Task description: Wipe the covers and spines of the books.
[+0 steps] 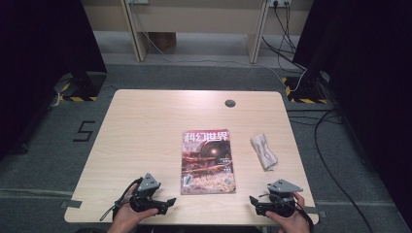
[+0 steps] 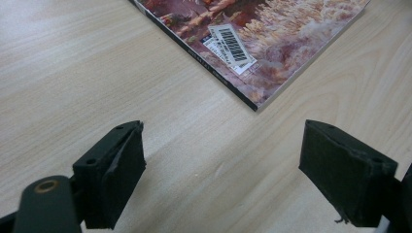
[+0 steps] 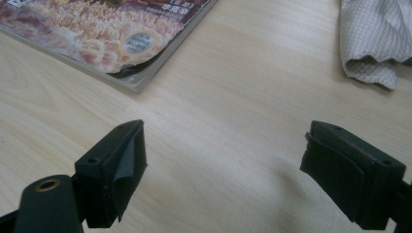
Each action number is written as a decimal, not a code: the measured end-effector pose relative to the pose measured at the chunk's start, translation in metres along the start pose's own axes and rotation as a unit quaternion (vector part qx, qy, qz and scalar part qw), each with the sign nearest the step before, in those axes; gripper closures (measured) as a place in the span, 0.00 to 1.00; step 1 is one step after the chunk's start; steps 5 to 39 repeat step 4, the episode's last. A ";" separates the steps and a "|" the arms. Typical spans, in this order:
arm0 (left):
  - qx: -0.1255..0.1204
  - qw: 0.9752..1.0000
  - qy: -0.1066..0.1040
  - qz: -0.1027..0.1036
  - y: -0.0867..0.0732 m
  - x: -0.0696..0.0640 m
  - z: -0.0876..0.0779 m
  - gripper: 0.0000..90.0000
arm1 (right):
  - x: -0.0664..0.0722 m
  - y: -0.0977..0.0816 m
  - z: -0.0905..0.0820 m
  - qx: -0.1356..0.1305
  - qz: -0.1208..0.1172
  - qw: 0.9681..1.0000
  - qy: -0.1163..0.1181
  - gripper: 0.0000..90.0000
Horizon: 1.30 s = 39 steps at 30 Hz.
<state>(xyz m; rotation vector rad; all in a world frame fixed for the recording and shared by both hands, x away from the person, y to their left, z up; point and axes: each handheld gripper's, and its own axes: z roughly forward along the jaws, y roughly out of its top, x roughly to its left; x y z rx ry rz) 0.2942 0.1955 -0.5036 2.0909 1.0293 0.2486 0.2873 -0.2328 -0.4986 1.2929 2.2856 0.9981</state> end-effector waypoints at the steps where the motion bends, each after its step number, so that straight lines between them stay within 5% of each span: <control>1: 0.000 1.000 0.000 0.000 0.000 0.000 0.000 0.17 | 0.000 -0.001 0.000 0.003 0.004 1.000 -0.002 0.18; 39: 0.000 1.000 -0.001 0.001 0.000 -0.001 0.000 0.17 | 0.000 -0.002 0.000 0.007 0.008 1.000 -0.002 0.18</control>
